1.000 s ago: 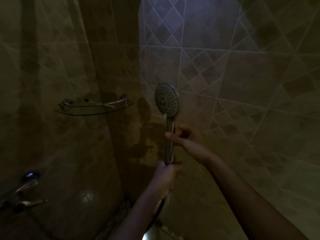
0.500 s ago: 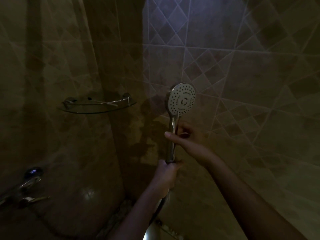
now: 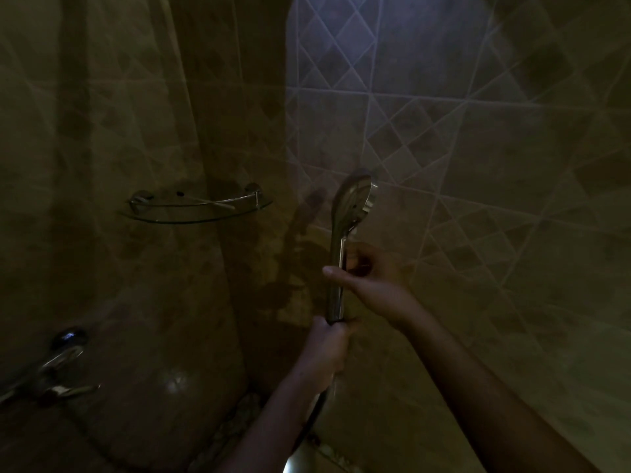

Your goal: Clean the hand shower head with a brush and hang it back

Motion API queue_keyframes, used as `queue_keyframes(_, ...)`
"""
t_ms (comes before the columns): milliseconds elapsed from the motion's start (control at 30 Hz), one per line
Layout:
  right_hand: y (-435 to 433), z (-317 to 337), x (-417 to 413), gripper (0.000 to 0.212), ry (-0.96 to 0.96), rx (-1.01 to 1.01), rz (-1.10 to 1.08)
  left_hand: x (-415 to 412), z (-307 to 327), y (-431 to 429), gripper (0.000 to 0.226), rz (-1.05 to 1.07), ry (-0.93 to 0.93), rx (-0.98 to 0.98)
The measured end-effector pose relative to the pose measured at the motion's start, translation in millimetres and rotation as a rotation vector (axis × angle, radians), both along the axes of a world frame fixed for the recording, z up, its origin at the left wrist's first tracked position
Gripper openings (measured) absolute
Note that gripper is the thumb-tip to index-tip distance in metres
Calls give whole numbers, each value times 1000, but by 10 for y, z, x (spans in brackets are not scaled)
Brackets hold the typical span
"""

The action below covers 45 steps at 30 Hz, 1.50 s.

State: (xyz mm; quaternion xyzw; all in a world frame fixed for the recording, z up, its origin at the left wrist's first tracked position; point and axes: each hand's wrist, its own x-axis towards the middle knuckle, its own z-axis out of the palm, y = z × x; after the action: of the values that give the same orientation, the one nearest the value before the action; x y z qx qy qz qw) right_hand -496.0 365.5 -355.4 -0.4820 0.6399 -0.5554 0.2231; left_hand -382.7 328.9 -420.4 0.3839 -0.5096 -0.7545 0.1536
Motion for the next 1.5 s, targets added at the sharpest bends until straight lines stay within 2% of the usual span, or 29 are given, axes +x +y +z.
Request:
queue_keyframes(33,1,25,10,15,-9,8,-8,10,20,16,49,2,13,-2)
queue_keyframes(167,-4,55,-23,18,-68,-6,74,5,27,45,47,-6,28,-4)
queue_keyframes(267,20,88,35,48,-88,-4,88,-19,-27,17,50,-1,14,4)
queue_keyframes(300,19,75,34,49,-64,-20,72,-30,-50,8,51,-11,7,-1)
queue_keyframes(400,17,45,12,40,23,-52,-22,-41,-109,-12,53,-28,8,-33)
queue_keyframes(467,1,45,-8,41,13,-43,-61,-33,-98,-4,54,-30,5,-52)
queue_keyframes(533,-2,59,-28,26,-51,-36,-53,-35,-112,-9,51,-38,16,-51)
queue_keyframes(600,47,85,-36,9,-119,-10,50,-31,-134,-2,55,-50,2,-44)
queue_keyframes(700,95,100,-43,22,-142,50,90,-53,-179,-6,58,-49,-7,-36)
queue_keyframes(800,105,102,33,40,-91,51,57,-71,-173,-26,51,-52,-25,-40)
queue_keyframes(900,104,91,50,36,-33,1,21,-53,-170,-44,53,-61,-29,-31)
queue_keyframes(1067,72,104,68,59,-162,-31,50,-12,-143,-24,52,-45,-32,-42)
queue_keyframes(1200,40,47,32,36,-215,-19,99,2,-131,-6,55,-51,-36,-46)
queue_keyframes(1300,37,31,49,36,-139,-47,104,-1,-129,-19,55,-50,-22,-30)
queue_keyframes(1400,22,8,32,33,-56,-91,60,-7,-122,-20,65,-48,-24,-33)
queue_keyframes(1500,15,4,7,15,-135,-100,121,14,-74,-25,59,-41,-30,-45)
